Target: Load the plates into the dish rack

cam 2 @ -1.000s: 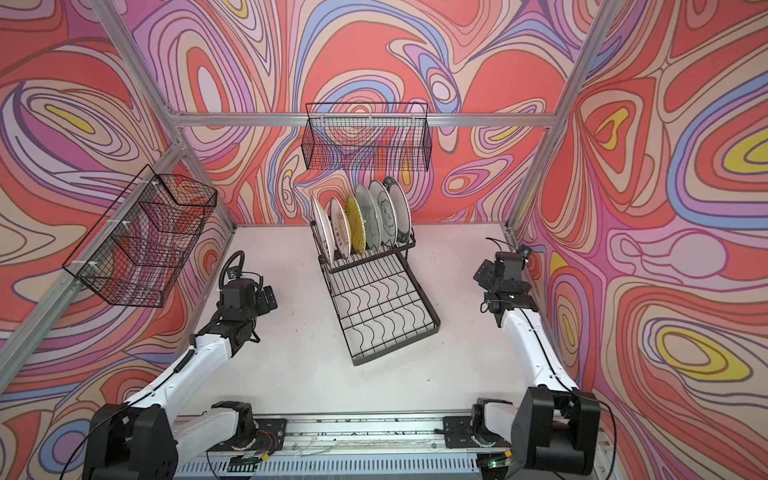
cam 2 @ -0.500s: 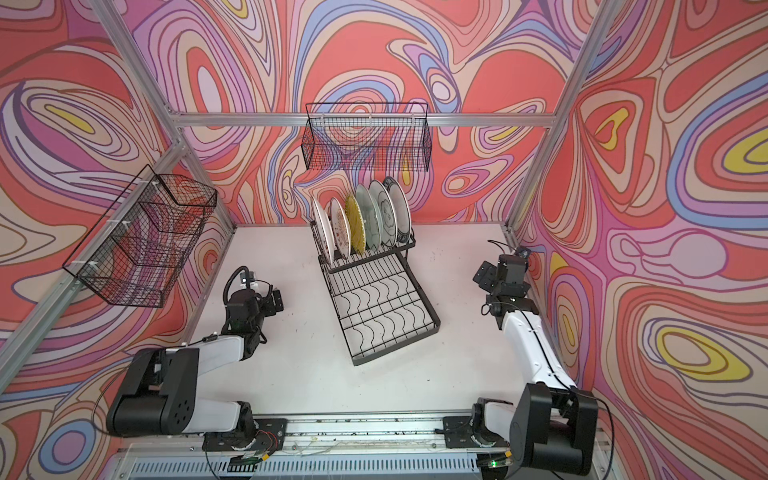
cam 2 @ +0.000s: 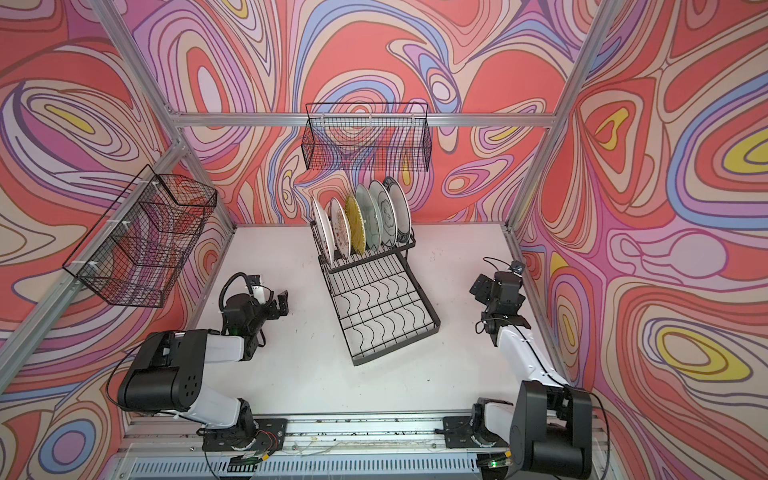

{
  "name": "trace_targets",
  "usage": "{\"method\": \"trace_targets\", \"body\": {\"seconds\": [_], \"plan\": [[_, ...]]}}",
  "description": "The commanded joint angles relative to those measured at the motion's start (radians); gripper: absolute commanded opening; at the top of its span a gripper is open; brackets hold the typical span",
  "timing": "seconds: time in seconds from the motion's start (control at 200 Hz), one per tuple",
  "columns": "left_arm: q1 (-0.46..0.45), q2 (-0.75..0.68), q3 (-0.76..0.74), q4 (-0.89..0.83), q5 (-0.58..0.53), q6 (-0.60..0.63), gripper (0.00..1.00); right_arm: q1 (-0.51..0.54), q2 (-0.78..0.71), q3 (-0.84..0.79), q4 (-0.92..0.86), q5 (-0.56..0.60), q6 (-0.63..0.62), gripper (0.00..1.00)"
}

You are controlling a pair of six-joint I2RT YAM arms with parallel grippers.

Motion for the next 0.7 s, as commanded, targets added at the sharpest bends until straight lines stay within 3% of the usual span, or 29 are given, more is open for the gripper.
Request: {"method": "trace_targets", "body": {"seconds": [0.0, 0.19, 0.501, 0.696], "plan": [[-0.003, 0.000, 0.001, 0.050, -0.006, 0.004, 1.00, -0.006, -0.020, -0.038, 0.111, 0.036, -0.030, 0.98], [-0.004, 0.000, 0.002, 0.050, -0.006, 0.005, 1.00, -0.007, -0.015, -0.133, 0.298, -0.018, -0.044, 0.98], [-0.006, 0.000, 0.002, 0.049, -0.008, 0.005, 1.00, -0.007, 0.189, -0.232, 0.670, -0.041, -0.058, 0.98], [-0.006, 0.001, 0.004, 0.047, -0.010, 0.006, 1.00, -0.006, 0.275, -0.232, 0.779, -0.039, -0.081, 0.98]]}}
